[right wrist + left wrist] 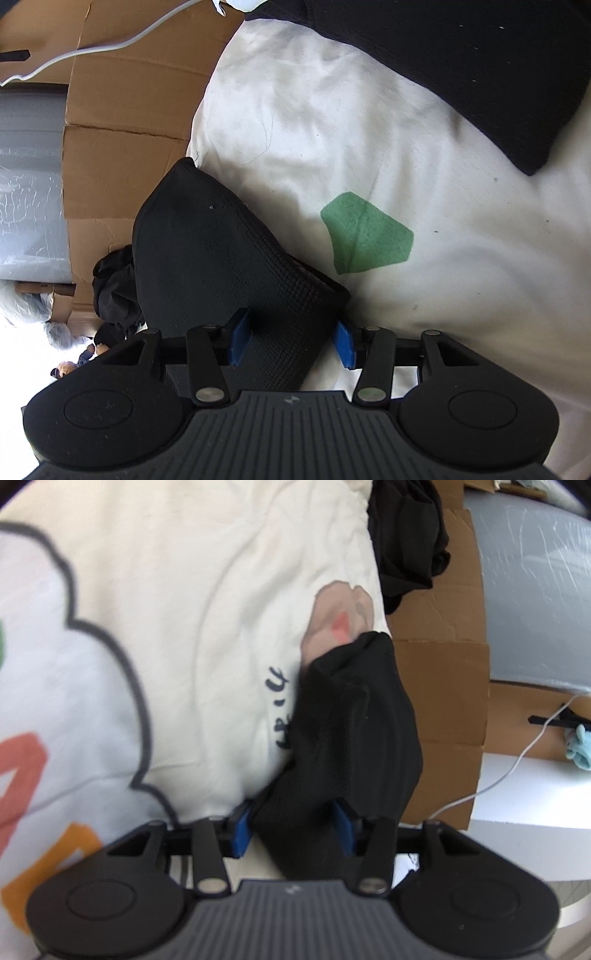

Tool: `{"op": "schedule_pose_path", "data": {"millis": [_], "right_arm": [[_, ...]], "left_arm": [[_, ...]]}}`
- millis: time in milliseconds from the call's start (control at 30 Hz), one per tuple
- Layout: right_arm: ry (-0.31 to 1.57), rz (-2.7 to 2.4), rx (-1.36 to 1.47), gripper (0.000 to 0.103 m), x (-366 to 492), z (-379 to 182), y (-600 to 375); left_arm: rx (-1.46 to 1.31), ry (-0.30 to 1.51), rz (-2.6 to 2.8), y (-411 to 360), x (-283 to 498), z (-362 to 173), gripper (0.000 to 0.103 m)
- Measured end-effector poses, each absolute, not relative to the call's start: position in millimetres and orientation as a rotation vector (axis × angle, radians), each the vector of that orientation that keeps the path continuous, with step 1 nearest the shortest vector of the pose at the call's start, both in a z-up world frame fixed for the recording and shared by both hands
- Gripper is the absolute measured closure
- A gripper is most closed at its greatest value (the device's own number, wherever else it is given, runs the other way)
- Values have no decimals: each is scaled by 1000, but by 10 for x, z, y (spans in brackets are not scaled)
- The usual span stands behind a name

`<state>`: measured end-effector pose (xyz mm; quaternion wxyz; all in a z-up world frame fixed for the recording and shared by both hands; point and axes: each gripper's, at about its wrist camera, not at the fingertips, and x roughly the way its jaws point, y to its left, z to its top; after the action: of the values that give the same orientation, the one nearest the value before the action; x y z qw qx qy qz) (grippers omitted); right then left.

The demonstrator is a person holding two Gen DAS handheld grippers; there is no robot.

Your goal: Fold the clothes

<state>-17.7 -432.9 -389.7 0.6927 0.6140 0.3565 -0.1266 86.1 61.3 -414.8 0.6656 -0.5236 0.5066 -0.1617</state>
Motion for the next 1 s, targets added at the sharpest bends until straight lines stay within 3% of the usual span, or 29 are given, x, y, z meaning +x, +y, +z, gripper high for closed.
{"op": "schedule_pose_path", "data": {"millis": [167, 333, 367, 400, 433, 600, 1000], "right_arm": [[795, -255, 1359, 51, -141, -3908, -4329], [808, -241, 1367, 72, -171, -3931, -4378], [811, -236, 1366, 75, -171, -3930, -4385], [818, -228, 1363, 77, -167, -3926, -4396], [830, -214, 1356, 79, -156, -3911, -4411], [850, -159, 1314, 89, -149, -3784, -4449], [906, -163, 1235, 92, -232, -3508, -4462]], "left_arm": [[-1111, 1146, -407, 721, 739, -4037, 55], [-1067, 1151, -432, 698, 801, -4021, 58], [-1044, 1153, -433, 679, 814, -4007, 64], [-1014, 1161, -435, 658, 824, -3992, 89], [-1001, 1169, -447, 641, 836, -3987, 92], [-994, 1161, -497, 663, 792, -3872, 95], [-966, 1244, -471, 561, 494, -3624, 96]]}}
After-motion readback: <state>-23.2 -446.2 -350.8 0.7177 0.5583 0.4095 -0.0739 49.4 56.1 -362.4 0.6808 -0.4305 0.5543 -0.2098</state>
